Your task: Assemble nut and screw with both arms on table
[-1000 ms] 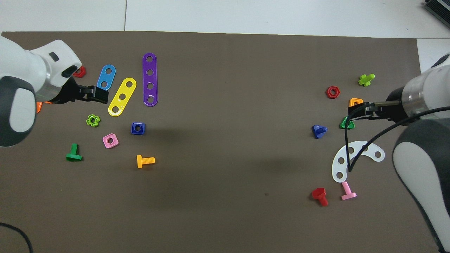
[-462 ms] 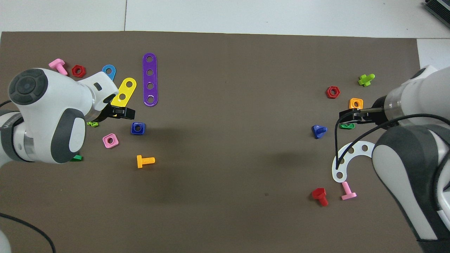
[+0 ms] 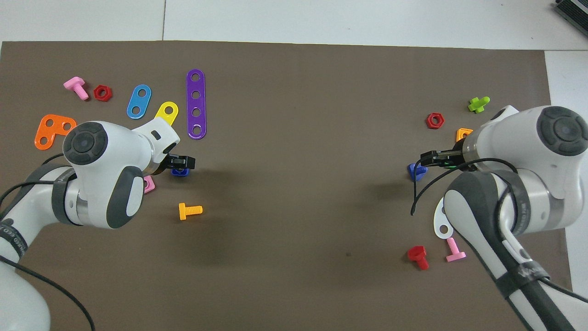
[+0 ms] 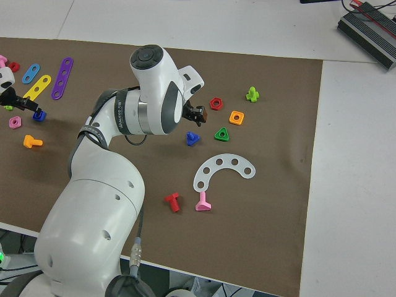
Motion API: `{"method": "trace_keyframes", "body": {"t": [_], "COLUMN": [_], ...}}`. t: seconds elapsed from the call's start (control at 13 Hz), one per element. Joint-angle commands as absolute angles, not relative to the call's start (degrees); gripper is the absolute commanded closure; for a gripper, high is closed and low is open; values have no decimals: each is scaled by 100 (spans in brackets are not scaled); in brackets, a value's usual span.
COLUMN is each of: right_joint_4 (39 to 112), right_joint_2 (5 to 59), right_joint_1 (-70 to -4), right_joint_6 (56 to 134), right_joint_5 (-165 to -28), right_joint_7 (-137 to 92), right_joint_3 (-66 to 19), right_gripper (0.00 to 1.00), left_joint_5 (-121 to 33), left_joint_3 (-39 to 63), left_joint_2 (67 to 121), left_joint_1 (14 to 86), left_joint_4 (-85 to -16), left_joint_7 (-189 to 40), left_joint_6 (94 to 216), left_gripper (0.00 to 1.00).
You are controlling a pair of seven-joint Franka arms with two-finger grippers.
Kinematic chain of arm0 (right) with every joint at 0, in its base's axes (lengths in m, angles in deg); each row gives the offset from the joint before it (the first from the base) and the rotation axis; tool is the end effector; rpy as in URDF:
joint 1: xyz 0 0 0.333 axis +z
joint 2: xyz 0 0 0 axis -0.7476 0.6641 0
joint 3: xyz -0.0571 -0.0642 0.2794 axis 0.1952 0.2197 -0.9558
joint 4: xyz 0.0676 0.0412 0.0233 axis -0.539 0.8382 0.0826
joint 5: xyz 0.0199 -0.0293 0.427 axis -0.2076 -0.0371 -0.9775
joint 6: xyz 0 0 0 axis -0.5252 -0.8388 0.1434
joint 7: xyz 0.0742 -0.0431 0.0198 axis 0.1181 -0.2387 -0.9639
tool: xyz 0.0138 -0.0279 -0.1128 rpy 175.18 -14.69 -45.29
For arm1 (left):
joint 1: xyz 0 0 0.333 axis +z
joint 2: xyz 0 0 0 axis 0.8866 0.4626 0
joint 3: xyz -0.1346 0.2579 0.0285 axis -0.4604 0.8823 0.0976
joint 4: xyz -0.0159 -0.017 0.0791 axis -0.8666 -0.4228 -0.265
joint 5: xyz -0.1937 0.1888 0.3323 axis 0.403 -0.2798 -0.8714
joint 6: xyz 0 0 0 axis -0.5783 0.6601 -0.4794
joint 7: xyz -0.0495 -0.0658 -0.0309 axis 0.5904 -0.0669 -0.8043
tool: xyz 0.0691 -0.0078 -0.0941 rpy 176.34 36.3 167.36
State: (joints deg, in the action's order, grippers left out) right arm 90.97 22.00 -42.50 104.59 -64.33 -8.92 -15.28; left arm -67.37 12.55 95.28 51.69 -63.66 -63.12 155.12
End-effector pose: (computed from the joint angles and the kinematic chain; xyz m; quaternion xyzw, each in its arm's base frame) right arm 0.5955 0.0494 0.3417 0.9996 -0.0012 0.0284 0.0095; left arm 0.5792 -0.1413 0.2670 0.9967 -0.0665 0.0401 0.0247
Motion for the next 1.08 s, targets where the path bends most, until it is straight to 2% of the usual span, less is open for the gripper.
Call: {"method": "trace_keyframes", "body": {"t": [0.0,0.23,0.38,0.46,0.62,0.69,0.85,0.92,1.0], "right_joint_4": [9370,9940,10091,10092,10083,10083,10083,10074,10030], "right_joint_2": [2447,2544,2588,2597,2597,2597,2597,2597,2597], "right_joint_1": [-4276,-4267,-4180,-4171,-4162,-4170,-4171,-4171,-4153], "right_joint_6": [11008,11805,12133,12134,12134,12134,12116,12134,12134], "right_joint_5": [-6538,-6538,-6538,-6538,-6538,-6538,-6529,-6529,-6529], "right_joint_7": [-1059,-1085,-1068,-1076,-1068,-1111,-1111,-1120,-1112], "right_joint_3": [-1562,-1571,-1571,-1571,-1571,-1571,-1571,-1571,-1571], "right_gripper": [14,20,25,30,42,48,78,100,100], "left_joint_5": [-6649,-6658,-6658,-6658,-6666,-6701,-6719,-6719,-6719], "left_joint_3": [1333,1342,1351,1351,1360,1360,1360,1360,1360], "left_joint_2": [9757,9846,9837,9837,9820,9820,9837,9855,9872], "left_joint_1": [5041,5023,5023,5031,5031,5040,5058,5067,5067], "left_joint_4": [-6492,-6474,-6483,-6492,-6448,-6413,-6255,-6054,-5782], "left_joint_7": [-6447,-6421,-6421,-6421,-6430,-6430,-6430,-6430,-6439], "left_joint_6": [16009,16116,16046,16002,15713,15590,15440,15274,15029], "left_gripper": [13,16,26,37,81,100,100,100,100]}}
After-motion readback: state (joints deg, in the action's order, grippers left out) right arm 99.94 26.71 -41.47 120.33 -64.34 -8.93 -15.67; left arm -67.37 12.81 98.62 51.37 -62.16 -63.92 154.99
